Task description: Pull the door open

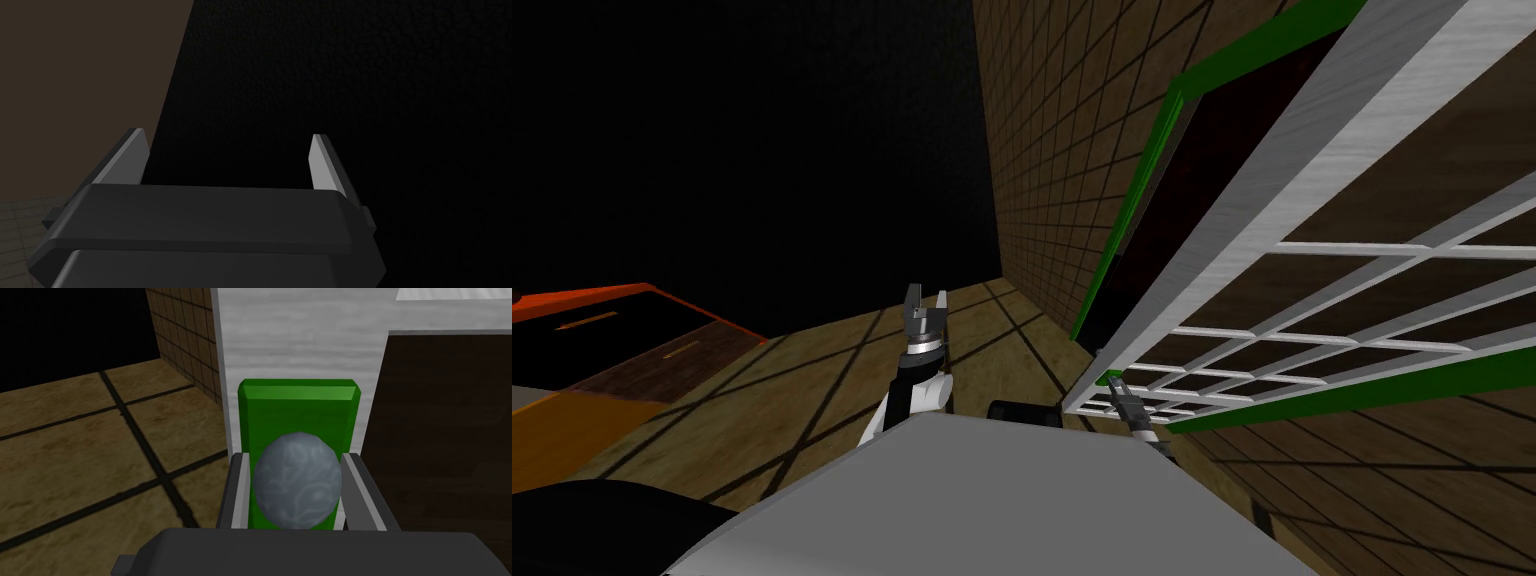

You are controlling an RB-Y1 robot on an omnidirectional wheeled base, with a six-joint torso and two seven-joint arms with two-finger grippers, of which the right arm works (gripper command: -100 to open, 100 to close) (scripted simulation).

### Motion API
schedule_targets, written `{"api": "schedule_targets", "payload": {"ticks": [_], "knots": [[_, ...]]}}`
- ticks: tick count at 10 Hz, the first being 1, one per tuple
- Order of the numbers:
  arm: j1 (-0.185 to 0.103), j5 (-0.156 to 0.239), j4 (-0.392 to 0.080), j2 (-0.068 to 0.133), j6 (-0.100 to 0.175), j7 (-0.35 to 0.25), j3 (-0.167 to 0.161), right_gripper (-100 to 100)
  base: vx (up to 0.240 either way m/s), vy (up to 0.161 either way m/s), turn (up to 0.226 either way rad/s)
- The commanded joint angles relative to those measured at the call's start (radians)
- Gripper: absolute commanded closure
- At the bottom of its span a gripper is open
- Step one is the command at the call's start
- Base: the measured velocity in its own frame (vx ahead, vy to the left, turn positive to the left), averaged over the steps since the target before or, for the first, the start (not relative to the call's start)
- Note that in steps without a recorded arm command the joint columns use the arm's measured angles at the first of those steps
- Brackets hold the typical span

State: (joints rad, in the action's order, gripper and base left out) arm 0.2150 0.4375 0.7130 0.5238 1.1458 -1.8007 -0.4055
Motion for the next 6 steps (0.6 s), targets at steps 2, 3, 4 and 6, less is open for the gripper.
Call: {"api": "schedule_targets", "payload": {"ticks": [2, 3, 4, 6], "knots": [[0.006, -0.008, -0.018, 0.007, 0.029, -0.015, -0.011, 100, -0.199, -0.073, 0.143], [0.008, -0.011, -0.025, 0.01, 0.04, -0.02, -0.015, 100, -0.189, -0.094, 0.176], [0.009, -0.014, -0.031, 0.013, 0.051, -0.026, -0.019, 100, -0.206, -0.043, 0.17], [0.013, -0.019, -0.042, 0.018, 0.07, -0.035, -0.025, 100, -0.193, -0.042, 0.122]]}}
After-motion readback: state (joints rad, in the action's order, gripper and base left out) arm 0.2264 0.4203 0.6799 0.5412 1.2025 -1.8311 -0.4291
